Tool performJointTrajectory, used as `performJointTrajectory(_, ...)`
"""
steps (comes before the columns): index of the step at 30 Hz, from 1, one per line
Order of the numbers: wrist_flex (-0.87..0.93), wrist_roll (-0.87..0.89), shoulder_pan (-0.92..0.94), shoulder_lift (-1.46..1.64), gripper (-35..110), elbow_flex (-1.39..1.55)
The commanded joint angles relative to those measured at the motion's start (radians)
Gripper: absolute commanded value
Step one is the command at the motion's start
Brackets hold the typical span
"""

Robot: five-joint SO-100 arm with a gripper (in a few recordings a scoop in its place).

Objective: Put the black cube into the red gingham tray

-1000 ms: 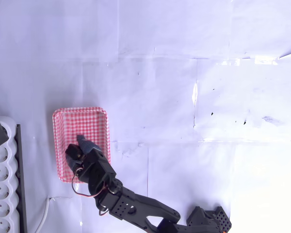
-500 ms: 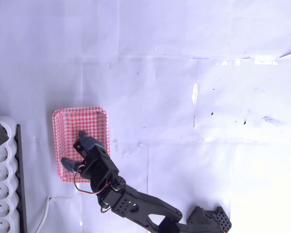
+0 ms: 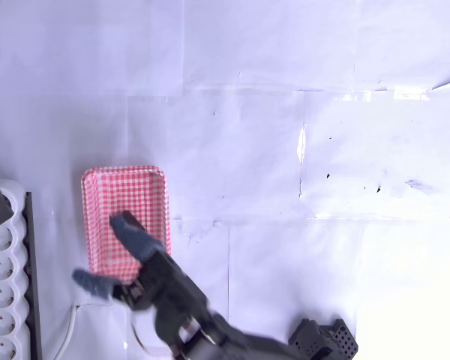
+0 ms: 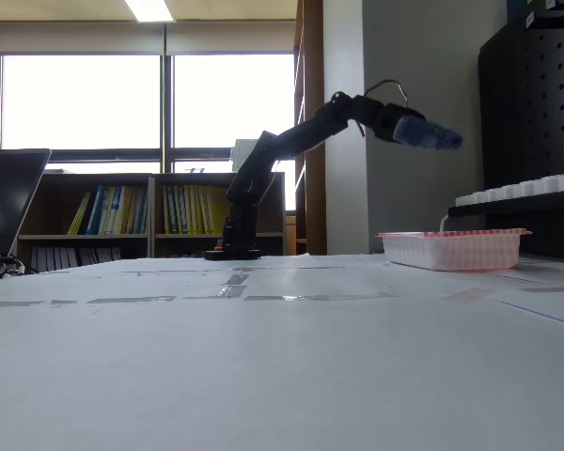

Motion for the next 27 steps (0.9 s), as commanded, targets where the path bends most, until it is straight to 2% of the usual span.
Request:
performJointTrajectory(1, -0.124, -0.012, 0.083, -0.557, 18, -0.383)
performJointTrajectory(4, -0.244, -0.012, 0.186, -0.848, 1, -0.749)
performJointTrajectory(9, -0.262, 0.002, 0.385, -1.190, 0, -1.160)
performJointTrajectory(15, -0.348, 0.160, 0.627, -1.552, 0, -1.764)
performJointTrajectory(20, -0.189, 0.245, 0.758, -1.740, 0, -2.043)
performJointTrajectory(24, -0.181, 0.301, 0.824, -1.853, 0, -2.247)
performJointTrajectory(27, 0.015, 0.311, 0.841, -1.905, 0, -2.255)
